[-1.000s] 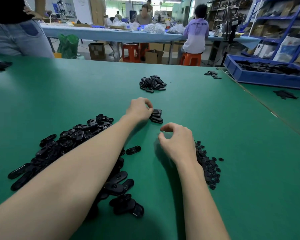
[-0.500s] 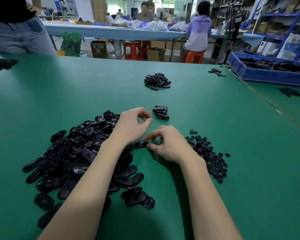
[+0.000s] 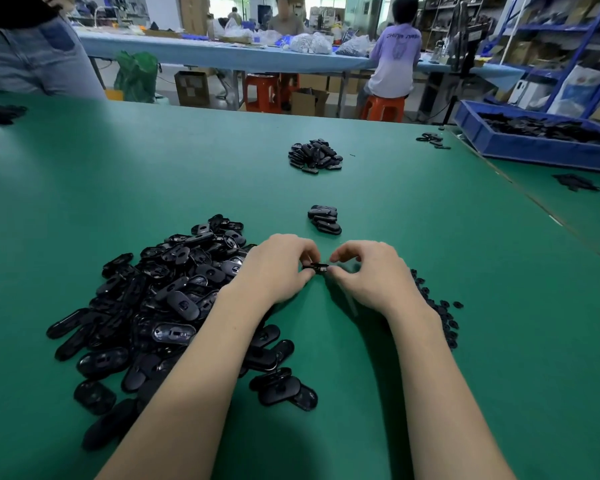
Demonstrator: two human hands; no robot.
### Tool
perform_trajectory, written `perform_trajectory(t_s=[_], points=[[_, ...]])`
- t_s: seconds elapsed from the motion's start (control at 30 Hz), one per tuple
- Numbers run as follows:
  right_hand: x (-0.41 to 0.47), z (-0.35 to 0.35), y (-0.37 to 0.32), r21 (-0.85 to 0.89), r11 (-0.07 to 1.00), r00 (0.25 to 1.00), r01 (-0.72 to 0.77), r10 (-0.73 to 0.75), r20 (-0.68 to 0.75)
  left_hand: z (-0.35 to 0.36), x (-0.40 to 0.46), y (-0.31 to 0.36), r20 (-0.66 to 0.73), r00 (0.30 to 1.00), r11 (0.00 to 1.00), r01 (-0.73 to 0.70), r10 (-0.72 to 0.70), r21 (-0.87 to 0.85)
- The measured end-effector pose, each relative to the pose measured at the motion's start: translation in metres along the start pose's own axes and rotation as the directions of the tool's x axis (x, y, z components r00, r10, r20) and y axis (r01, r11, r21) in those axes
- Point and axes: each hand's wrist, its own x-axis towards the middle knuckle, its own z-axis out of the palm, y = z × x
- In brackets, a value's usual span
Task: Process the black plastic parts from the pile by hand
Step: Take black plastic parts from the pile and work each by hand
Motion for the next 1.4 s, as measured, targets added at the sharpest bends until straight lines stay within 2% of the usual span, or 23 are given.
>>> perform_trajectory(t_s=[0.13, 0.27, 0.43, 0.63, 0.9, 1.17, 1.27, 1.4], points=[[0.0, -0.01, 0.007, -0.119, 0.969, 0.967, -0.215, 0.194, -0.167, 0.0, 0.0, 0.003, -0.037, 0.999, 0.999, 0.002, -0.003, -0.034], [-0.002, -0.018, 0.015, -0.139, 0.923, 0.932, -0.358, 0.344, -0.115, 0.001, -0.001, 0.006, -0.058, 0.998, 0.996, -0.013, 0.008, -0.093], [-0.002, -0.02, 0.013, -0.089, 0.902, 0.905, -0.423, 0.415, -0.093, 0.003, 0.002, 0.004, -0.075, 0.996, 0.989, -0.047, 0.037, -0.139], [-0.002, -0.019, 0.008, -0.082, 0.908, 0.91, -0.411, 0.403, -0.097, 0.004, 0.001, 0.005, -0.036, 0.999, 0.965, 0.003, -0.012, -0.262], [0.0, -0.023, 0.011, -0.083, 0.887, 0.891, -0.454, 0.451, -0.06, 0.004, 0.001, 0.005, 0.001, 0.999, 0.957, 0.052, -0.054, -0.284], [0.002, -0.019, 0.011, -0.044, 0.906, 0.904, -0.421, 0.415, -0.104, 0.005, 0.002, 0.004, 0.012, 0.998, 0.968, 0.064, -0.063, -0.242], [0.001, -0.018, 0.011, 0.063, 0.931, 0.924, -0.359, 0.364, -0.118, 0.006, 0.002, 0.005, 0.021, 0.996, 0.968, 0.092, -0.089, -0.234], [0.003, -0.014, 0.005, 0.344, 0.9, 0.954, -0.266, 0.297, -0.04, 0.007, 0.002, 0.009, 0.048, 0.984, 0.934, 0.176, -0.169, -0.311]])
